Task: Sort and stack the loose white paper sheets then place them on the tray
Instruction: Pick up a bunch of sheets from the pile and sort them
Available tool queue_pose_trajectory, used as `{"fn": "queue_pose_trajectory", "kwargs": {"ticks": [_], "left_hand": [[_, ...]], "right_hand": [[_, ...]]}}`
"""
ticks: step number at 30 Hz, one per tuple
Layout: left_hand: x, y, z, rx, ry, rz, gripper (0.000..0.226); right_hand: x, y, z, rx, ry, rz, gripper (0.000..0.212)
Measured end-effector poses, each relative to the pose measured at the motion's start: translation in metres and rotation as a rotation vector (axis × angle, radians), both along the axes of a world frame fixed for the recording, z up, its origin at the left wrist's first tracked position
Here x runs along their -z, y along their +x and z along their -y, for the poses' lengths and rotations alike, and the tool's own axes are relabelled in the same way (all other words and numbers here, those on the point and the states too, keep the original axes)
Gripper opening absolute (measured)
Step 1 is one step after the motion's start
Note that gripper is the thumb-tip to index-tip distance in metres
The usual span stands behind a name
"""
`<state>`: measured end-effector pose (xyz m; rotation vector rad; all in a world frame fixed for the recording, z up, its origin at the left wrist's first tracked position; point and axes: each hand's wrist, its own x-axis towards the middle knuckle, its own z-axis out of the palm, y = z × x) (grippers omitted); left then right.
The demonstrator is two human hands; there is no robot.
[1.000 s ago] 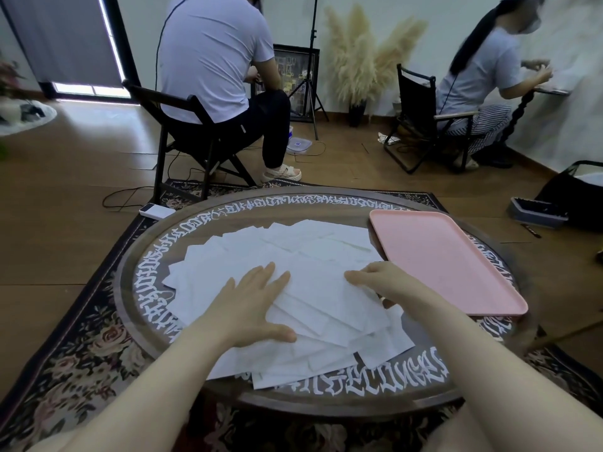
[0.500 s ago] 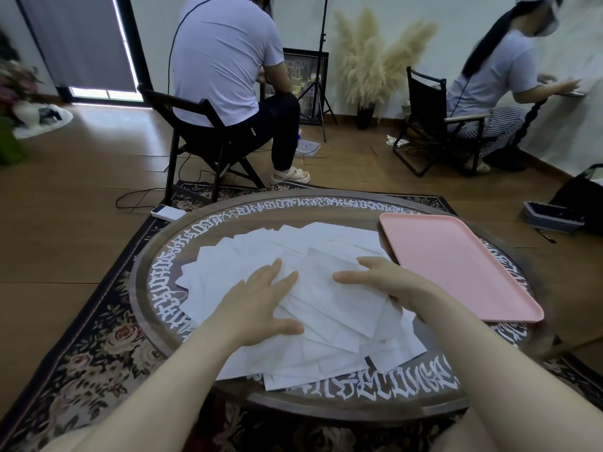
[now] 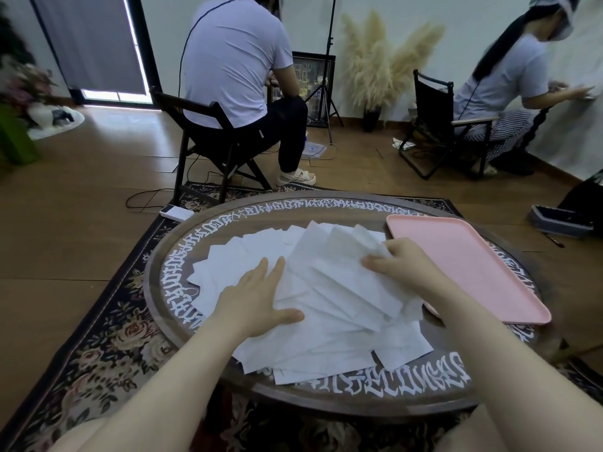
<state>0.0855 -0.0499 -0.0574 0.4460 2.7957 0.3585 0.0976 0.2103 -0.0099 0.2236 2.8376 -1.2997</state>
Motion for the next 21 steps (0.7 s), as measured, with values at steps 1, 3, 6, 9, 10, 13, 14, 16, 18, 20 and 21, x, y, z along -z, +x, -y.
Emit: {"fn": "queue_pose_trajectory", "kwargs": {"ticks": [1, 3, 6, 9, 10, 13, 14, 16, 18, 20, 21], "left_hand": [[0.000, 0.000, 0.000, -0.007, -0.002, 0.006, 0.103], [-0.003, 0.000, -0.001, -0.025, 0.004, 0.009, 0.099], [-0.011, 0.003, -0.006, -0.070, 0.097, -0.049, 0.092], [-0.023, 0.009, -0.018, -0.190, 0.522, 0.010, 0.084], [-0.029, 0.011, -0.024, -0.257, 0.729, 0.085, 0.082], [-0.043, 0.018, -0.041, -0.507, 1.204, 0.414, 0.081], [-0.048, 0.021, -0.045, -0.539, 1.328, 0.545, 0.083], [-0.056, 0.024, -0.051, -0.475, 1.542, 0.721, 0.086], [-0.065, 0.028, -0.056, -0.379, 1.673, 0.699, 0.077], [-0.073, 0.029, -0.063, -0.387, 1.773, 0.609, 0.064], [-0.075, 0.029, -0.066, -0.412, 1.791, 0.560, 0.057]], "right_hand": [[-0.003, 0.003, -0.003, 0.039, -0.102, -0.012, 0.017], [-0.009, 0.009, -0.005, 0.127, -0.337, -0.018, 0.011], [-0.014, 0.014, -0.005, 0.247, -0.548, -0.023, 0.008], [-0.015, 0.016, 0.002, 0.292, -0.677, -0.037, 0.017], [-0.017, 0.017, 0.005, 0.289, -0.723, -0.044, 0.017], [-0.024, 0.021, 0.016, 0.284, -0.841, -0.080, 0.017], [-0.028, 0.023, 0.018, 0.279, -0.869, -0.090, 0.018], [-0.037, 0.026, 0.021, 0.267, -0.872, -0.102, 0.015], [-0.042, 0.031, 0.022, 0.276, -0.829, -0.111, 0.010], [-0.040, 0.035, 0.021, 0.299, -0.795, -0.128, 0.008], [-0.038, 0.037, 0.020, 0.314, -0.789, -0.137, 0.006]]}}
